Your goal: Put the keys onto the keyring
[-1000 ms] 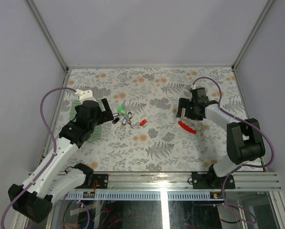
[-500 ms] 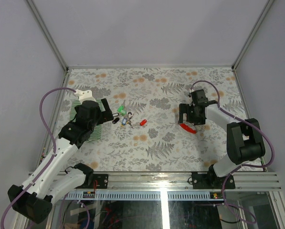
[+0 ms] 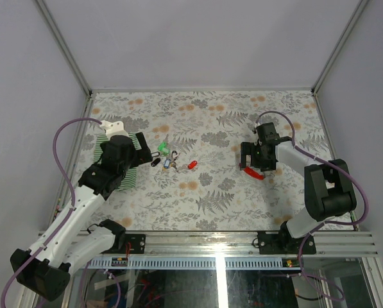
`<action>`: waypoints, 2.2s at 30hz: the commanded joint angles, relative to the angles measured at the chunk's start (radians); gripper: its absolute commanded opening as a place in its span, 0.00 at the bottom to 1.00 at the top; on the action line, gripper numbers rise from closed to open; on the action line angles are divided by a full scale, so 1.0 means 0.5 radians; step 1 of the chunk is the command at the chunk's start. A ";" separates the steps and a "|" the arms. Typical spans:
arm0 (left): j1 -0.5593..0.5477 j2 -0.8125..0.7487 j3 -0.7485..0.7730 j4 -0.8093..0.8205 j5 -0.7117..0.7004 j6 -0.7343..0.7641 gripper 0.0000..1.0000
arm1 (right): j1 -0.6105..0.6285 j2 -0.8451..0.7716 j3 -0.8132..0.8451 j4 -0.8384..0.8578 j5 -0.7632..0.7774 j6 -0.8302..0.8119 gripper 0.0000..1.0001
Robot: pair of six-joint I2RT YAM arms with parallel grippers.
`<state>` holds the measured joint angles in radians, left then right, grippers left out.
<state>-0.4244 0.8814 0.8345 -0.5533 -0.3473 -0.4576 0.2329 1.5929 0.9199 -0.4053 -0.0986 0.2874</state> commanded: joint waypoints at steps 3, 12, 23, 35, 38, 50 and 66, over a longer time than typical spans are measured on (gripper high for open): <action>0.012 -0.012 -0.007 0.070 -0.011 0.004 1.00 | -0.002 0.039 -0.032 0.062 -0.033 0.017 0.99; 0.010 -0.011 -0.006 0.068 -0.018 0.001 1.00 | 0.001 0.003 -0.119 0.102 -0.130 0.066 0.99; 0.011 -0.004 -0.006 0.067 -0.024 0.001 1.00 | 0.185 -0.068 -0.203 0.188 -0.264 0.233 0.99; 0.011 -0.008 -0.009 0.052 -0.044 -0.009 1.00 | 0.712 0.034 -0.027 0.296 -0.154 0.401 1.00; 0.011 -0.005 -0.009 0.054 -0.052 -0.011 1.00 | 0.715 -0.082 -0.033 0.308 -0.051 0.320 1.00; 0.013 -0.005 -0.005 0.054 -0.051 -0.011 1.00 | 0.654 -0.298 0.200 0.034 0.578 0.077 1.00; 0.011 -0.017 -0.004 0.057 -0.030 -0.011 1.00 | 0.157 0.070 0.379 0.010 0.230 0.179 0.74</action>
<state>-0.4244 0.8814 0.8345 -0.5537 -0.3481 -0.4580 0.3431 1.5917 1.0824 -0.4118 0.1005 0.3985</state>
